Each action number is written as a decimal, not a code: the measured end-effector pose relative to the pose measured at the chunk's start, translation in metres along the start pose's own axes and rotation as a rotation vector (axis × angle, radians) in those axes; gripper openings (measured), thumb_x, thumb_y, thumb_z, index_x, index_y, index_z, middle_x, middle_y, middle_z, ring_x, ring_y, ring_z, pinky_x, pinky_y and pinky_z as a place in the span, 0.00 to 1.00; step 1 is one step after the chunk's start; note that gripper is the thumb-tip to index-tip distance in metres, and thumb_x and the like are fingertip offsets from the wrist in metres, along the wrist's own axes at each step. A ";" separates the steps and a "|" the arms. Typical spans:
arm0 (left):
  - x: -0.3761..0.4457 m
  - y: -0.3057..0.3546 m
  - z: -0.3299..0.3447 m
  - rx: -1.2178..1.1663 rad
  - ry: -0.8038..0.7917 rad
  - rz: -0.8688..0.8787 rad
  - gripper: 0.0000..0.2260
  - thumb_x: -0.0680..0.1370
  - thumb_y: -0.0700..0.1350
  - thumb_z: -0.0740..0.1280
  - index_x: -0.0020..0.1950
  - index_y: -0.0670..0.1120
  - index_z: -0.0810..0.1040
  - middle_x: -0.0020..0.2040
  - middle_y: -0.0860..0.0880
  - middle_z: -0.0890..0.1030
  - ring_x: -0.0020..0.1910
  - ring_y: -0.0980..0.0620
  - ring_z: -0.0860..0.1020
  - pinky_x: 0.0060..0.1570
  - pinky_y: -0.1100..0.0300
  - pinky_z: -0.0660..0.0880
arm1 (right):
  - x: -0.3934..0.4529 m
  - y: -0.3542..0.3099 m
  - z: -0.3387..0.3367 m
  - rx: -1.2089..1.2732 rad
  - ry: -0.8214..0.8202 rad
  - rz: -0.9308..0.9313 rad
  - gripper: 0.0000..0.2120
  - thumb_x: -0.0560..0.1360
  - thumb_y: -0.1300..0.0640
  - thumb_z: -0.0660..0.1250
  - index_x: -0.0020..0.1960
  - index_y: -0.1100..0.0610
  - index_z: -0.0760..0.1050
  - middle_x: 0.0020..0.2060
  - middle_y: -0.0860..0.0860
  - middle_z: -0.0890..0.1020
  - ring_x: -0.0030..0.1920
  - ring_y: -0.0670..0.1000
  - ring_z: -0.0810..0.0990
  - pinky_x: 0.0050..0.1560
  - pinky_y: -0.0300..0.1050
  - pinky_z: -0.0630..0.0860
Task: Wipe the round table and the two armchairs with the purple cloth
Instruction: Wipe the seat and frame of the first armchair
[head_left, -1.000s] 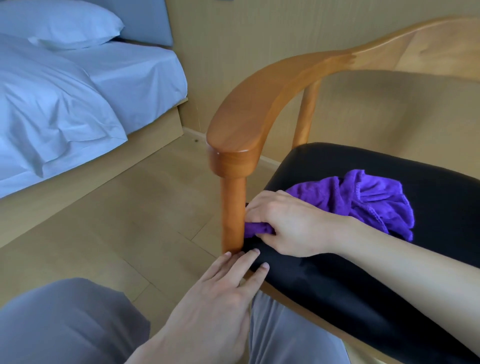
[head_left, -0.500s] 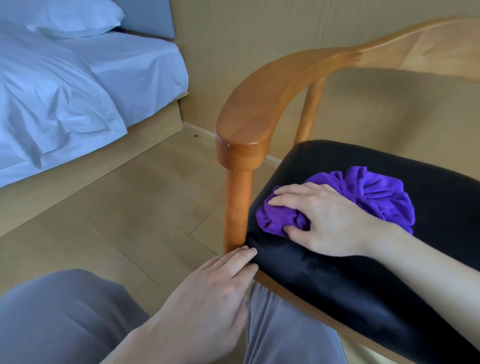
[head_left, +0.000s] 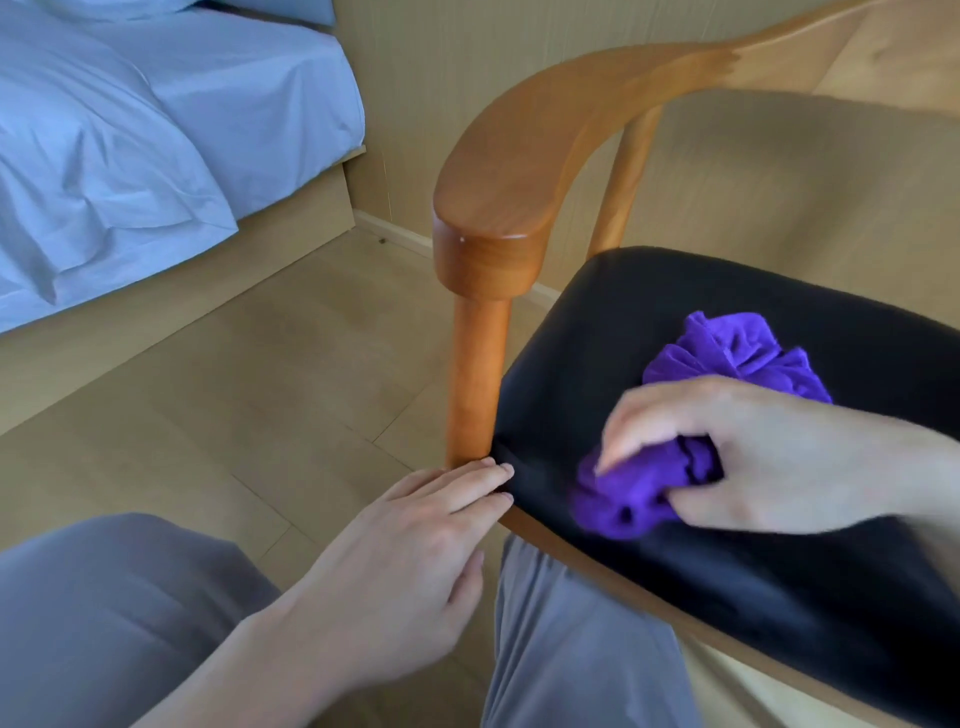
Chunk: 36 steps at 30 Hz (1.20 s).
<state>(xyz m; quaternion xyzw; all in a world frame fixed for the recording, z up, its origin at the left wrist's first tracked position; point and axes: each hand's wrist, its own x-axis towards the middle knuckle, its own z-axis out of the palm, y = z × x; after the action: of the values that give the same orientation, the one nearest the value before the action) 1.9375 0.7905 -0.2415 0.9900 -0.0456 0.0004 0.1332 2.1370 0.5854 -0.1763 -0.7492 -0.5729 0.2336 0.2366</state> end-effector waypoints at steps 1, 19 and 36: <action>-0.002 0.000 -0.001 0.017 -0.008 0.002 0.21 0.76 0.48 0.65 0.70 0.50 0.76 0.74 0.56 0.71 0.74 0.61 0.64 0.72 0.66 0.59 | 0.008 -0.001 0.003 0.025 0.070 0.006 0.19 0.68 0.59 0.71 0.56 0.43 0.81 0.53 0.44 0.81 0.53 0.48 0.82 0.49 0.43 0.79; -0.022 -0.001 -0.005 0.319 -0.058 -0.121 0.27 0.83 0.55 0.46 0.80 0.59 0.38 0.78 0.62 0.34 0.76 0.62 0.31 0.76 0.60 0.40 | 0.043 -0.025 0.064 -0.681 0.158 -0.003 0.17 0.74 0.47 0.61 0.61 0.48 0.75 0.60 0.48 0.75 0.55 0.53 0.73 0.54 0.49 0.73; -0.015 -0.016 0.034 0.266 -0.014 -0.127 0.29 0.82 0.56 0.51 0.81 0.60 0.43 0.80 0.61 0.38 0.78 0.60 0.35 0.76 0.59 0.47 | 0.025 -0.025 0.076 -0.551 0.149 -0.082 0.19 0.72 0.51 0.65 0.63 0.49 0.78 0.60 0.43 0.78 0.58 0.51 0.75 0.58 0.46 0.70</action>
<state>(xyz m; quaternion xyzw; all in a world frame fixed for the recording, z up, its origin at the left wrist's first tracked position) 1.9237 0.7980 -0.2790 0.9998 0.0166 -0.0089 0.0001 2.0772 0.6221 -0.2225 -0.7765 -0.6256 0.0036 0.0746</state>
